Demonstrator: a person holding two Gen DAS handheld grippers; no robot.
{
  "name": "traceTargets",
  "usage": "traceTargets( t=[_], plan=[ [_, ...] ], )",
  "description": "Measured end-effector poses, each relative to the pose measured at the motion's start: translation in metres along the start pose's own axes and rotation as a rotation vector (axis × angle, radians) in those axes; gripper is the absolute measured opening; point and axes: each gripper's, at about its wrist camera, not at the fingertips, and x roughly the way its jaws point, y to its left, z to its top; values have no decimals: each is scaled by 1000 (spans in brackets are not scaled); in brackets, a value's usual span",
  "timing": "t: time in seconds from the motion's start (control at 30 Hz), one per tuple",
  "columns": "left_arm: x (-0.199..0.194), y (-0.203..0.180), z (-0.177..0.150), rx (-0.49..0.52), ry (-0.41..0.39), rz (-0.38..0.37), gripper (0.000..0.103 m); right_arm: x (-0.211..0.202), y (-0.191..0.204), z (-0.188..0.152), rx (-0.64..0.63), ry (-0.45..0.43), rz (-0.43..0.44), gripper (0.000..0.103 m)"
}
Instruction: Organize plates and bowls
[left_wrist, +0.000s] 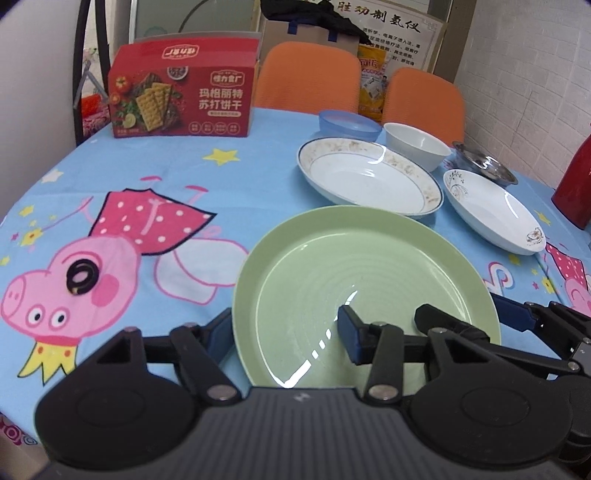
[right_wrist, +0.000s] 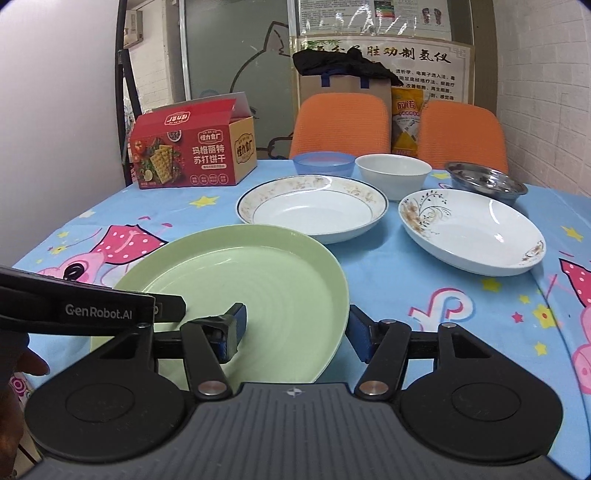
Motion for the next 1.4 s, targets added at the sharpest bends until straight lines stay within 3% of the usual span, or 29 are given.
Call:
traceTargets(
  t=[0.17, 0.23, 0.33, 0.4, 0.67, 0.9, 1.13, 1.4],
  plan=[
    [9, -5, -1, 33, -12, 3, 47, 8, -3, -4, 7, 41, -12, 99],
    [10, -4, -1, 32, -14, -5, 52, 7, -4, -2, 6, 48, -4, 99],
    [7, 4, 3, -5, -21, -43, 69, 0, -15, 1, 47, 23, 4, 102],
    [0, 10, 7, -29, -50, -46, 72, -7, -22, 5, 59, -2, -14, 103],
    [0, 25, 31, -65, -74, -59, 72, -10, -50, 18, 86, -29, -29, 103],
    [31, 25, 75, -76, -73, -91, 72, 27, -69, 61, 23, -61, -17, 103],
    [78, 23, 118, -55, -56, -77, 72, 86, -74, 92, -60, -60, 19, 103],
    [119, 30, 140, -57, -48, -77, 72, 133, -88, 106, -17, -15, 87, 103]
  ],
)
